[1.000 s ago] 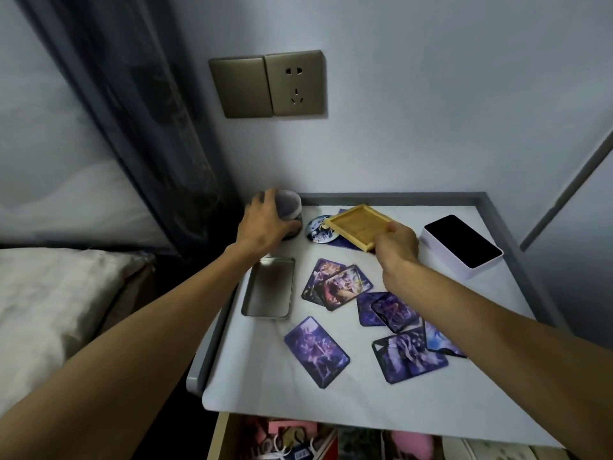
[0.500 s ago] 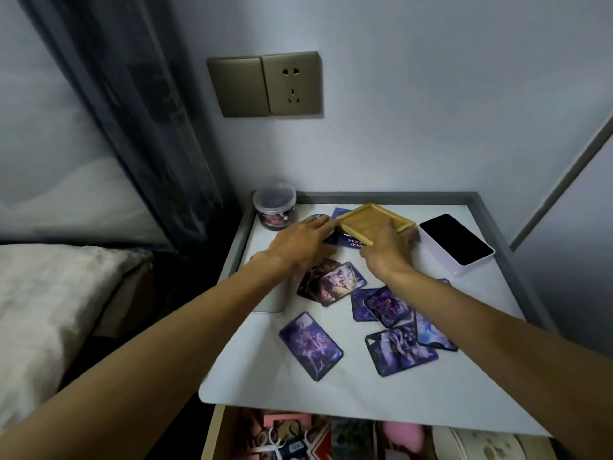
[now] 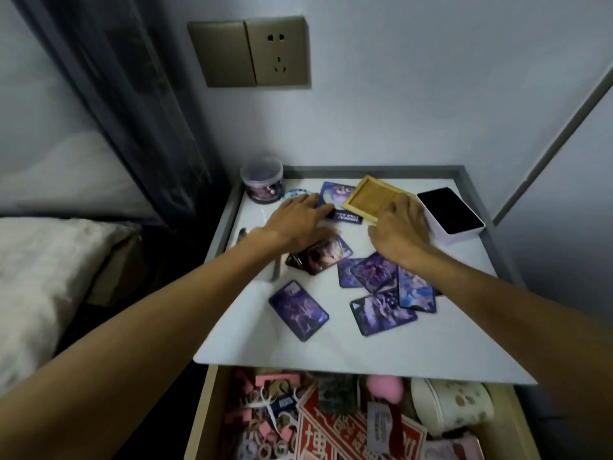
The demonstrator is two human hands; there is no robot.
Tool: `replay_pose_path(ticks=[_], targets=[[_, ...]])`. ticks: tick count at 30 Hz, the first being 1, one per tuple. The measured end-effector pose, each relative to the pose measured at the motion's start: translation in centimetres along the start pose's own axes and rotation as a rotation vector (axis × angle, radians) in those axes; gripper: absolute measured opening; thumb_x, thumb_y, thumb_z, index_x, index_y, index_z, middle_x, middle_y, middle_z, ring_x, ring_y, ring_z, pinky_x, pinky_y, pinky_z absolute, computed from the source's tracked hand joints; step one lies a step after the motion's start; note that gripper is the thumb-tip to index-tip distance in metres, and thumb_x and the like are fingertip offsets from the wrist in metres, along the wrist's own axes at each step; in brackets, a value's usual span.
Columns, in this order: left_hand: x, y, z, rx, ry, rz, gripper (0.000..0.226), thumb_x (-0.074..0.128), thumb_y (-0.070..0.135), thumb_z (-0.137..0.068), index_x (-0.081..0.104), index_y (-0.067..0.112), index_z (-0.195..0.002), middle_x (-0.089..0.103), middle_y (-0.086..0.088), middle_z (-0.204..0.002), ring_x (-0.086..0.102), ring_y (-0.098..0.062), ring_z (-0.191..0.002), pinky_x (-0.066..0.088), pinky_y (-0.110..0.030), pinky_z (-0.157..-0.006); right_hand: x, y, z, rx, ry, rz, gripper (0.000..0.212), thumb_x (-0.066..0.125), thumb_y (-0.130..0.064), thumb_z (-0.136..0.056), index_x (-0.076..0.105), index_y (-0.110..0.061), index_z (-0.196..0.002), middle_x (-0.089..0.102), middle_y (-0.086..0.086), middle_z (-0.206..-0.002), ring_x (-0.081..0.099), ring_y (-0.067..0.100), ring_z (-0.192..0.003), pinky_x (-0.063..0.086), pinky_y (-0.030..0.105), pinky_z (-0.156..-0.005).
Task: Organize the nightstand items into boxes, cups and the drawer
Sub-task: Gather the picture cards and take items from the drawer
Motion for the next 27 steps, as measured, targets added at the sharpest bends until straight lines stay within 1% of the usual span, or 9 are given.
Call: replay_pose_path(ticks=[3,6,11,16,19,21,23,25,27], targets=[[-0.9,1.5,2.2,-0.006,0.032,0.102,0.056,0.054,0.044,-0.097,0.042,0.023,-0.148,0.037,-0.013,-0.154,0.033,-0.033,-0.142,0.029,-0.044,-0.116,-1.0,-1.8,2.5,-0.159,0.007,-0.154,0.053,0.054,-0.021,-0.091,0.042,-0.007,-0.141,0.033,0.019,-0.147,0.028,0.038,-0.136,0.027,0.044,-0.113],[-2.4,3.7,6.5,0.013,0.094,0.234,0.045,0.059,0.037,-0.097,0.056,0.015,-0.136,0.055,-0.012,-0.139,0.048,-0.032,-0.128,0.042,-0.044,-0.104,-2.9,-3.9,7.1,-0.277,0.021,-0.327,0.041,0.057,-0.015,-0.093,0.054,-0.013,-0.134,0.045,0.011,-0.14,0.038,0.029,-0.131,0.033,0.037,-0.108],[-3.4,7.7,15.8,0.0,0.107,0.385,0.029,0.061,0.034,-0.097,0.065,0.018,-0.12,0.069,-0.003,-0.114,0.065,-0.019,-0.099,0.051,-0.036,-0.084,-4.7,-3.7,16.7,-0.409,-0.023,-0.464,0.026,0.06,-0.009,-0.093,0.068,-0.014,-0.117,0.065,0.001,-0.114,0.059,0.013,-0.104,0.047,0.024,-0.087],[2.0,11.2,23.0,-0.021,-0.096,0.366,0.027,0.058,0.042,-0.096,0.063,0.026,-0.118,0.07,0.004,-0.112,0.063,-0.011,-0.091,0.051,-0.03,-0.078,-1.1,1.4,25.5,-0.415,-0.333,-0.427,0.016,0.065,-0.017,-0.092,0.072,-0.026,-0.102,0.07,-0.014,-0.095,0.064,-0.002,-0.084,0.051,0.019,-0.072],[6.6,13.2,25.1,-0.001,-0.253,0.304,0.034,0.058,0.041,-0.096,0.06,0.027,-0.127,0.065,0.001,-0.128,0.063,-0.018,-0.109,0.05,-0.031,-0.085,2.8,4.3,28.7,-0.411,-0.513,-0.177,0.02,0.063,-0.025,-0.094,0.068,-0.032,-0.112,0.071,-0.012,-0.107,0.065,0.0,-0.092,0.054,0.022,-0.076],[9.1,13.6,25.2,-0.027,-0.274,0.292,0.045,0.055,0.043,-0.096,0.051,0.028,-0.138,0.058,-0.004,-0.139,0.059,-0.025,-0.119,0.05,-0.039,-0.095,4.2,4.9,30.1,-0.415,-0.547,-0.047,0.029,0.06,-0.029,-0.096,0.061,-0.03,-0.125,0.064,-0.011,-0.124,0.061,0.004,-0.105,0.044,0.018,-0.079],[11.1,13.4,24.7,-0.071,-0.251,0.268,0.054,0.051,0.049,-0.096,0.041,0.03,-0.146,0.051,-0.007,-0.146,0.055,-0.029,-0.125,0.048,-0.046,-0.101,5.4,4.2,30.9,-0.441,-0.52,-0.015,0.047,0.059,-0.034,-0.096,0.048,-0.027,-0.141,0.05,-0.011,-0.14,0.051,0.009,-0.123,0.04,0.019,-0.093],[12.4,13.5,23.9,-0.099,-0.224,0.236,0.059,0.049,0.052,-0.097,0.034,0.027,-0.149,0.042,-0.011,-0.151,0.048,-0.034,-0.132,0.044,-0.047,-0.104,6.6,3.5,30.7,-0.448,-0.458,-0.036,0.057,0.057,-0.041,-0.096,0.038,-0.026,-0.148,0.041,-0.006,-0.15,0.043,0.012,-0.134,0.039,0.031,-0.109],[12.8,13.6,23.3,-0.12,-0.182,0.233,0.06,0.047,0.053,-0.098,0.031,0.025,-0.149,0.039,-0.012,-0.153,0.043,-0.037,-0.135,0.041,-0.048,-0.104,8.0,3.0,30.3,-0.445,-0.392,-0.009,0.058,0.053,-0.045,-0.097,0.036,-0.023,-0.149,0.039,0.0,-0.153,0.039,0.016,-0.136,0.039,0.037,-0.112]])
Point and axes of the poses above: each hand's wrist, its own z-axis away from the middle knuckle, its own x-axis out of the palm, y = z × x, the point moved 9 cm from there along -z, towards the middle knuckle
